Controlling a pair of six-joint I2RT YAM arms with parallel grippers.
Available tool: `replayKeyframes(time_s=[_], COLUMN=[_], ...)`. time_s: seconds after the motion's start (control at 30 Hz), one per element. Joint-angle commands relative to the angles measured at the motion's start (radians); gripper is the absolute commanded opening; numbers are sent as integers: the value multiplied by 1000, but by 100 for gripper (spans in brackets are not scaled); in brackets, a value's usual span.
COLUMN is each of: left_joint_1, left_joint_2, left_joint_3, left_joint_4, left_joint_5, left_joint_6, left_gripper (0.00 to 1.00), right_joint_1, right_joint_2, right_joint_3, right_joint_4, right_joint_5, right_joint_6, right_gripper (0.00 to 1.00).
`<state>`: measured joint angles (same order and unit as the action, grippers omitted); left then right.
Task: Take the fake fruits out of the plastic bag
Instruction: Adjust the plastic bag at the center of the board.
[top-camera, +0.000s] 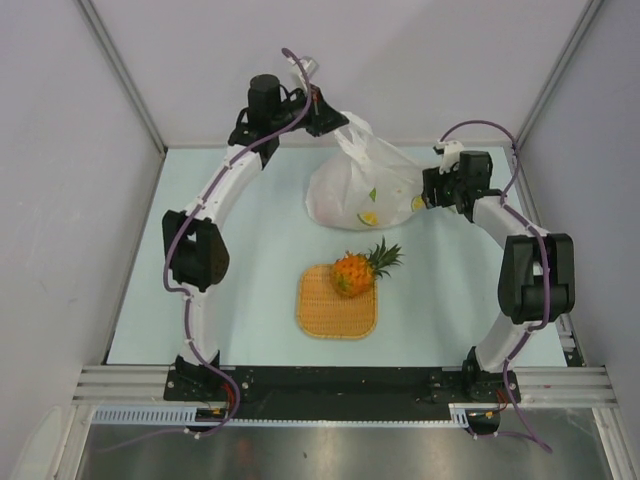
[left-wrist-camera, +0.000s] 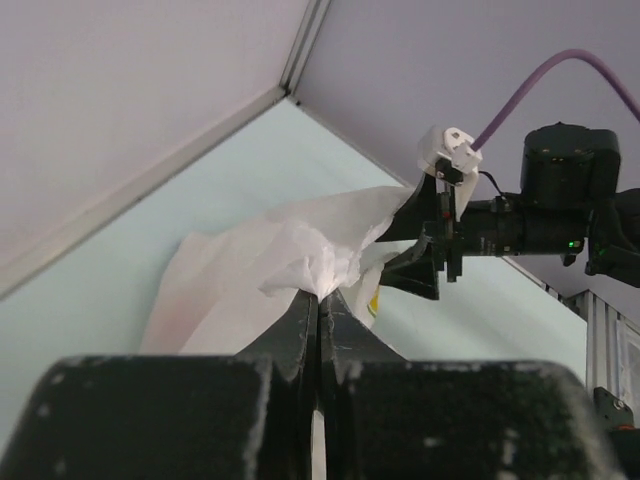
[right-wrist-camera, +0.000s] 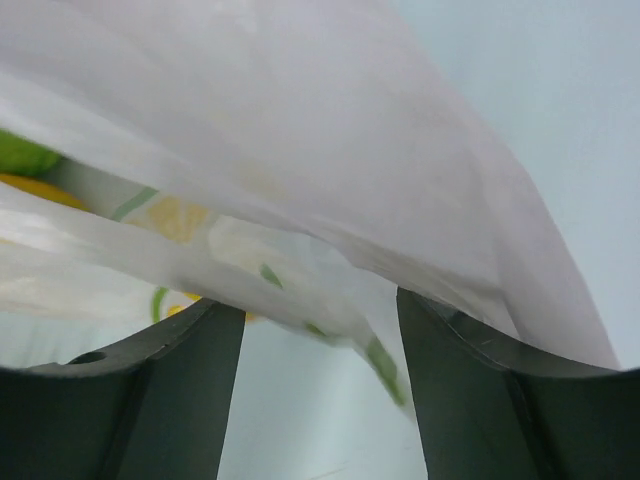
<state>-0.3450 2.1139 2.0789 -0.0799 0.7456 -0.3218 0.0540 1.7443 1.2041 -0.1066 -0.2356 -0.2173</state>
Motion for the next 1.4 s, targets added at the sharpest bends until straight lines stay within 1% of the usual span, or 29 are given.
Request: replayKeyframes(time_s=[0.0,0.13,0.23,0.27,0.3,0.4,0.43,0.5,0.53,0.57,0.6,0.63,0.7,0.73,0.83,0.9,0.93,1.0,1.1,1.13,1.2,1.23,1.27,1.3,1.37], left_joint_1=[-8,-23,-37,-40,-48,-55,-57,-57,-57,-57,-57,-57,-58,-57,-58,-58,-58,-55,-57,-57,-57,-57,-57,-57,-58], left_joint_2=[-46,-101,-127,-134,-144,-196,-215,-255,-288,-305,-314,-328,-336,-339,-354,-377,-387,-425,-460,-463,-466,-466,-463,-459,-453], left_joint_3=[101,46,-29,-70,-98,-233,-314,-394,-428,-480,-497,-519,-529,-533,-533,-536,-551,-577,-626,-638,-640,-638,-635,-631,-625], left_joint_4=[129,131,57,25,17,-3,0,23,34,49,51,51,52,51,42,11,-3,-27,-46,-47,-44,-40,-40,-38,-32], left_joint_5=[57,104,95,84,84,80,78,68,61,63,67,70,74,72,80,86,81,69,55,46,44,44,37,34,35], left_joint_6=[20,1,36,43,40,33,29,6,-8,-26,-31,-39,-59,-62,-66,-43,-28,-11,20,18,13,13,12,10,-2], left_gripper=[0,0,0,0,0,0,0,0,0,0,0,0,0,0,0,0,0,0,0,0,0,0,0,0,0], right_joint_1=[-46,-135,-218,-245,-294,-386,-401,-411,-392,-370,-344,-271,-205,-147,-91,-71,-68,-59,-57,-57,-57,-57,-57,-30,-14], right_joint_2=[-43,-106,-183,-202,-251,-330,-353,-406,-420,-437,-457,-483,-506,-517,-506,-473,-460,-433,-401,-388,-352,-339,-312,-302,-284], right_joint_3=[43,8,-43,-84,-109,-169,-176,-195,-195,-195,-195,-195,-195,-195,-187,-169,-146,-120,-75,-66,-38,-28,-8,1,17], right_joint_4=[85,48,12,-1,-11,-96,-164,-220,-284,-312,-344,-350,-348,-341,-299,-257,-245,-193,-118,-98,-61,-56,-51,-54,-62], right_joint_5=[159,163,137,128,122,17,-104,-267,-407,-460,-497,-531,-547,-562,-558,-559,-565,-570,-562,-565,-585,-594,-606,-629,-630], right_joint_6=[28,58,90,98,104,81,53,15,0,-25,-34,-37,-33,-30,5,39,48,79,123,134,147,157,167,174,190], right_gripper=[65,62,61,61,60,59,60,62,63,64,64,66,69,70,70,66,63,60,52,46,39,36,35,34,29])
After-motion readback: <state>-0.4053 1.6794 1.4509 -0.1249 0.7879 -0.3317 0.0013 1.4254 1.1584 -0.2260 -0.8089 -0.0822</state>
